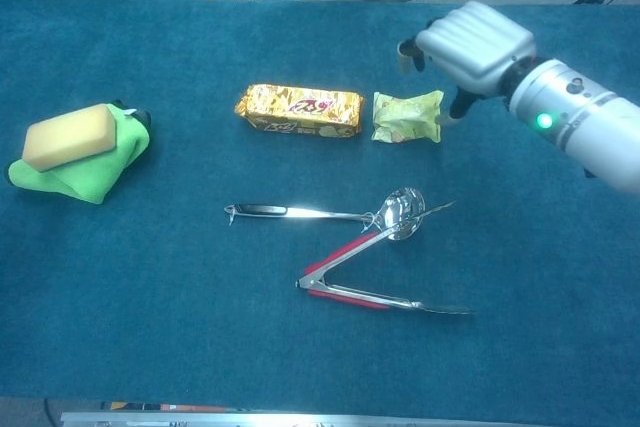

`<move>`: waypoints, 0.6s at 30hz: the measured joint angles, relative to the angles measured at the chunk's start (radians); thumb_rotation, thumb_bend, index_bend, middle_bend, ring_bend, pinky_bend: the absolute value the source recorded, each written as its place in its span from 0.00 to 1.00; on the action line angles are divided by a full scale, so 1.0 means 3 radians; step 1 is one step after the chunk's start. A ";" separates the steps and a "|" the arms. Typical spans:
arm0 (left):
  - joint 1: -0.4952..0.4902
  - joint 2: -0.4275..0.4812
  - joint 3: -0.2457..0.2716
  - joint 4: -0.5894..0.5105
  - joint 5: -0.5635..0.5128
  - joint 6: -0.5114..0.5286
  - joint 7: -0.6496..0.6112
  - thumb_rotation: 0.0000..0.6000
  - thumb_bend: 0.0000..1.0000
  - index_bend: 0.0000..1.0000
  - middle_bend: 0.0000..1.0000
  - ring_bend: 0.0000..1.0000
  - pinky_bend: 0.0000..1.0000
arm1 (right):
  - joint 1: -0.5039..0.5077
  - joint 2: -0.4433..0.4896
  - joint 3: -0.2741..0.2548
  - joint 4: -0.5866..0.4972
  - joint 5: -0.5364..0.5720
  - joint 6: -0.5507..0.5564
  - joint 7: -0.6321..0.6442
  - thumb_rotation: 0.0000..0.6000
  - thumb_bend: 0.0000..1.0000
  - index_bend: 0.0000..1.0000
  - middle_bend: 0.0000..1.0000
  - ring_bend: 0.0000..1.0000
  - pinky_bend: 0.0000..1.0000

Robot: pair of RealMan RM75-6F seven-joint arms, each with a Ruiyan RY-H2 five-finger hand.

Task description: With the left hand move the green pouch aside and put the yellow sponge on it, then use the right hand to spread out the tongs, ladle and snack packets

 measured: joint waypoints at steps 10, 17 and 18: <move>-0.0008 -0.0012 0.0005 0.0031 -0.0003 -0.0038 -0.0033 1.00 0.26 0.00 0.00 0.00 0.15 | -0.0023 0.0333 -0.0109 -0.0209 0.0348 -0.0284 0.0005 1.00 0.00 0.30 0.52 0.50 0.54; -0.0014 0.0003 0.0019 0.0020 -0.0003 -0.0064 -0.0024 1.00 0.27 0.00 0.00 0.00 0.15 | 0.0157 0.0412 -0.0219 -0.0199 0.0760 -0.0717 -0.0026 1.00 0.00 0.26 0.52 0.50 0.54; -0.0011 0.0006 0.0022 0.0019 -0.0003 -0.0062 -0.0024 1.00 0.27 0.00 0.00 0.00 0.15 | 0.0188 0.0413 -0.0236 -0.0192 0.0803 -0.0753 -0.0033 1.00 0.00 0.25 0.52 0.50 0.54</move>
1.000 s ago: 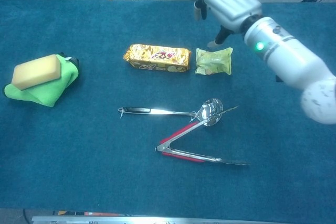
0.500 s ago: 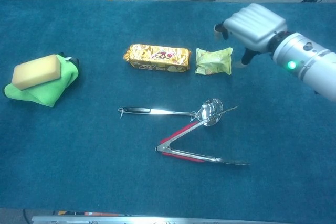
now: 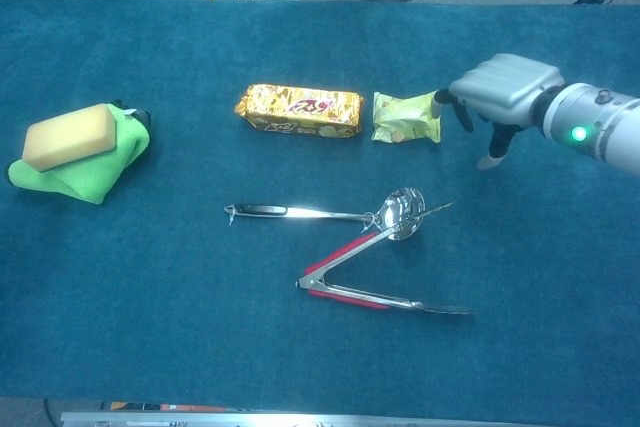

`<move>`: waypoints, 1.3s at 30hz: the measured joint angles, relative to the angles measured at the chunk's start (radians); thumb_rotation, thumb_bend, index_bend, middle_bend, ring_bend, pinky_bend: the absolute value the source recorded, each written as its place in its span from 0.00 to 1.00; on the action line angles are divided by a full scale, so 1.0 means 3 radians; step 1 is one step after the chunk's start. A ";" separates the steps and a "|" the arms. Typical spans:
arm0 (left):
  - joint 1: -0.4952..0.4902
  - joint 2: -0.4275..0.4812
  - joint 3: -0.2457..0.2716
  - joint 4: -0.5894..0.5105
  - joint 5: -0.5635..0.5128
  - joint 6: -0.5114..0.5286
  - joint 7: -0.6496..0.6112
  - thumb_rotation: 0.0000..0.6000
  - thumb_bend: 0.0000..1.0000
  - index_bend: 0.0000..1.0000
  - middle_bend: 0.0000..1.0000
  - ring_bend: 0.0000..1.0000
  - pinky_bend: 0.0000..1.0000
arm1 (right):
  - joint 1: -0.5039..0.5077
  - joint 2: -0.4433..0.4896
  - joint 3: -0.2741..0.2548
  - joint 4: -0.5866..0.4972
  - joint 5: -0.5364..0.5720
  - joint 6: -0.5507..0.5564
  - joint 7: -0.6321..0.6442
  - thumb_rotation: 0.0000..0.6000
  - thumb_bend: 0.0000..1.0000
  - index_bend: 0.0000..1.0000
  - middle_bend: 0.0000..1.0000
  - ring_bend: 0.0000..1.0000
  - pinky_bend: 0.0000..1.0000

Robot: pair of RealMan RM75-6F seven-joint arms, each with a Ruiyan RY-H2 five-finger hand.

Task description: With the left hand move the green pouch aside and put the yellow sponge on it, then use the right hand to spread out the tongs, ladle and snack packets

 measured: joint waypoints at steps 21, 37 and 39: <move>0.0038 0.0027 0.0011 0.0023 0.0005 0.0039 -0.0055 1.00 0.27 0.00 0.00 0.00 0.15 | 0.0566 -0.0464 -0.0087 0.0410 0.0807 -0.0053 -0.0171 1.00 0.00 0.10 0.41 0.31 0.46; 0.0062 0.0031 0.0004 0.0051 0.0001 0.0069 -0.0095 1.00 0.27 0.00 0.00 0.00 0.14 | 0.0682 -0.0905 0.0197 0.0914 0.0895 0.0215 0.0074 1.00 0.00 0.00 0.27 0.17 0.32; 0.0062 0.0035 0.0002 0.0051 0.0001 0.0070 -0.0096 1.00 0.27 0.00 0.00 0.00 0.14 | 0.0682 -0.0933 0.0212 0.0932 0.0890 0.0257 0.0076 1.00 0.00 0.00 0.25 0.14 0.29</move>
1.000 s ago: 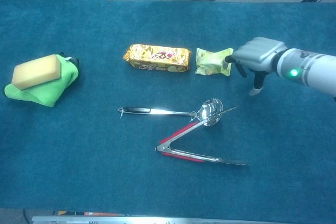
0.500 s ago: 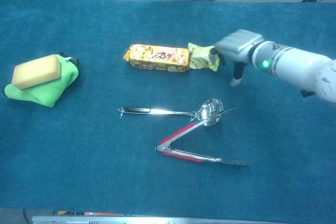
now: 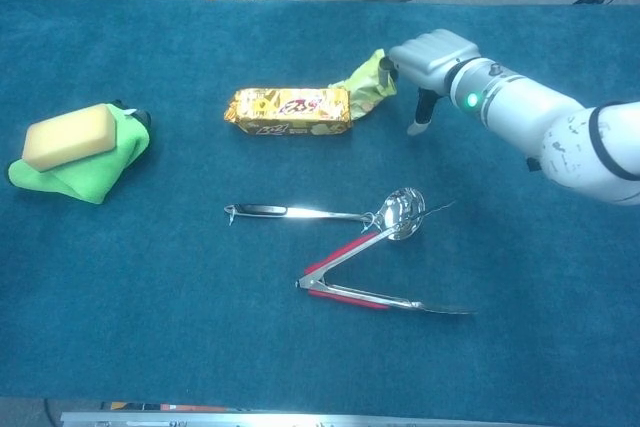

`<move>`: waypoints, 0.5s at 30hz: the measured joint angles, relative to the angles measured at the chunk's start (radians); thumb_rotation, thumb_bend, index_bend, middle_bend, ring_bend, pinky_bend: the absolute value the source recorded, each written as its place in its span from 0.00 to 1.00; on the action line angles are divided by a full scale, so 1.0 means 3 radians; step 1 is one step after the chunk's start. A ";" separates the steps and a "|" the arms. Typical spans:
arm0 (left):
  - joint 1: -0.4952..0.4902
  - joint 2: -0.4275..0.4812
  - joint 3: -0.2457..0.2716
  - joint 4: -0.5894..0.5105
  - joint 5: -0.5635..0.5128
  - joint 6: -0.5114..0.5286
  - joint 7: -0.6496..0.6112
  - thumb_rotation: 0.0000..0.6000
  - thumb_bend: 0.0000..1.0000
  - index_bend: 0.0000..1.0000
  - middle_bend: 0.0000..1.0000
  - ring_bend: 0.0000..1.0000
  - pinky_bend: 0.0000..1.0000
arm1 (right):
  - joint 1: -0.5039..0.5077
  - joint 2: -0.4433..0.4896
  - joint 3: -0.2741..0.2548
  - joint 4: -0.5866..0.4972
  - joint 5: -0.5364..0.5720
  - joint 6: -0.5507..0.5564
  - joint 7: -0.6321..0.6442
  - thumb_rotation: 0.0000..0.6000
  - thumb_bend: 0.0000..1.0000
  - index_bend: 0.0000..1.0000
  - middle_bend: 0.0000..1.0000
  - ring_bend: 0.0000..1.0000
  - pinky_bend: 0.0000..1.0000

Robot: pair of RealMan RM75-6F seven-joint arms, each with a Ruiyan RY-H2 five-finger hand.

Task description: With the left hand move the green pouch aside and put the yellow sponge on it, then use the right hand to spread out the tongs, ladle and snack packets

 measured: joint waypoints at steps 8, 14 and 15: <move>0.0016 0.0015 0.0002 0.0002 0.0023 0.0030 -0.0024 1.00 0.27 0.00 0.00 0.00 0.14 | -0.0076 0.0040 0.0042 -0.0067 -0.0105 0.0172 0.0060 1.00 0.00 0.00 0.20 0.11 0.26; 0.0028 0.0039 -0.0005 -0.0006 0.0034 0.0062 -0.0038 1.00 0.26 0.00 0.00 0.00 0.14 | -0.0191 0.0231 0.0075 -0.0276 -0.0249 0.0263 0.0213 1.00 0.00 0.00 0.20 0.11 0.26; 0.0031 0.0044 -0.0010 -0.0006 0.0031 0.0073 -0.0039 1.00 0.26 0.00 0.00 0.00 0.14 | -0.0212 0.0272 0.0080 -0.0324 -0.0270 0.0277 0.0241 1.00 0.00 0.00 0.20 0.11 0.26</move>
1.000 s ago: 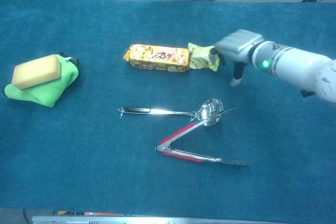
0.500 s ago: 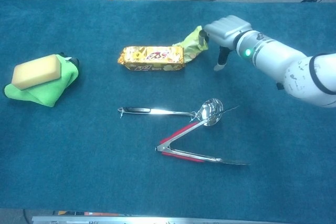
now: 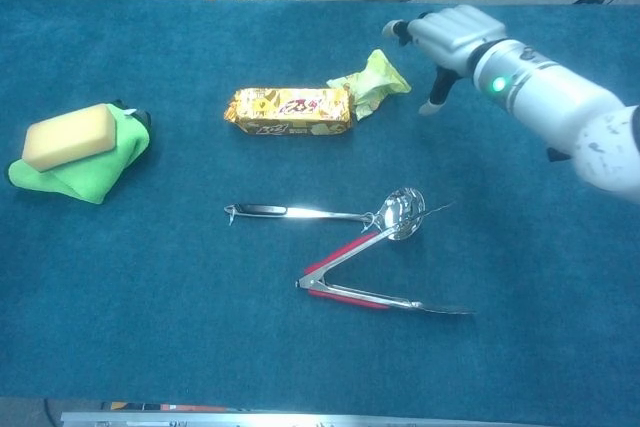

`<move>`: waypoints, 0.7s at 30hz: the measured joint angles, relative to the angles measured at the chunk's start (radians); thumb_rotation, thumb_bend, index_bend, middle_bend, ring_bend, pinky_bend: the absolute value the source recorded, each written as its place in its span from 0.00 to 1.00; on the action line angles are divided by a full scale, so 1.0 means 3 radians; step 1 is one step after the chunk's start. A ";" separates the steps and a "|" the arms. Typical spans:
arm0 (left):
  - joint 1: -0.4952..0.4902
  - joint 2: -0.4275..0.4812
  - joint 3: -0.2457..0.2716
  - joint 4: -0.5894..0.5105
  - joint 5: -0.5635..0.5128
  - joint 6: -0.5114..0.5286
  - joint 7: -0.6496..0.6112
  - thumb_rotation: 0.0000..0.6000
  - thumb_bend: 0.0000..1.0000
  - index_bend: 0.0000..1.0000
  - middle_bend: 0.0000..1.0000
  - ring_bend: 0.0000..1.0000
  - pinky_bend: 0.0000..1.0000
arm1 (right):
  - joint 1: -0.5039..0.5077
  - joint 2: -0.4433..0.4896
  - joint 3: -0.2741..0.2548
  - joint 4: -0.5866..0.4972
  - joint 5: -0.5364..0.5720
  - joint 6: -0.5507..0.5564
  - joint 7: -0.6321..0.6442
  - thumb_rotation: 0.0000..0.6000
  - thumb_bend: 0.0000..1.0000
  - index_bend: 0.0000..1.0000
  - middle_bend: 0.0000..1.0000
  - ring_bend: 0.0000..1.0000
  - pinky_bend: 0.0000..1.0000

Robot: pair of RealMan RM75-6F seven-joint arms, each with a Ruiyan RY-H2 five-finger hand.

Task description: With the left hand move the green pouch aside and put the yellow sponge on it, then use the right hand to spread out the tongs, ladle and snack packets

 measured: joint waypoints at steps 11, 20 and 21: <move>0.0036 -0.0094 -0.0126 0.0069 -0.0061 0.0188 -0.0029 1.00 0.27 0.00 0.00 0.00 0.14 | -0.0503 0.0673 -0.0056 -0.0673 -0.0632 0.0552 0.0393 1.00 0.00 0.00 0.26 0.11 0.26; 0.0008 -0.0276 -0.0246 0.0273 -0.0134 0.0263 0.0098 1.00 0.26 0.00 0.00 0.00 0.14 | -0.1073 0.1061 -0.0294 -0.1027 -0.1319 0.1182 0.0570 1.00 0.02 0.00 0.32 0.15 0.27; 0.0004 -0.0302 -0.0263 0.0295 -0.0146 0.0274 0.0114 1.00 0.27 0.00 0.00 0.00 0.14 | -0.1144 0.1095 -0.0326 -0.1050 -0.1386 0.1255 0.0587 1.00 0.03 0.01 0.32 0.15 0.27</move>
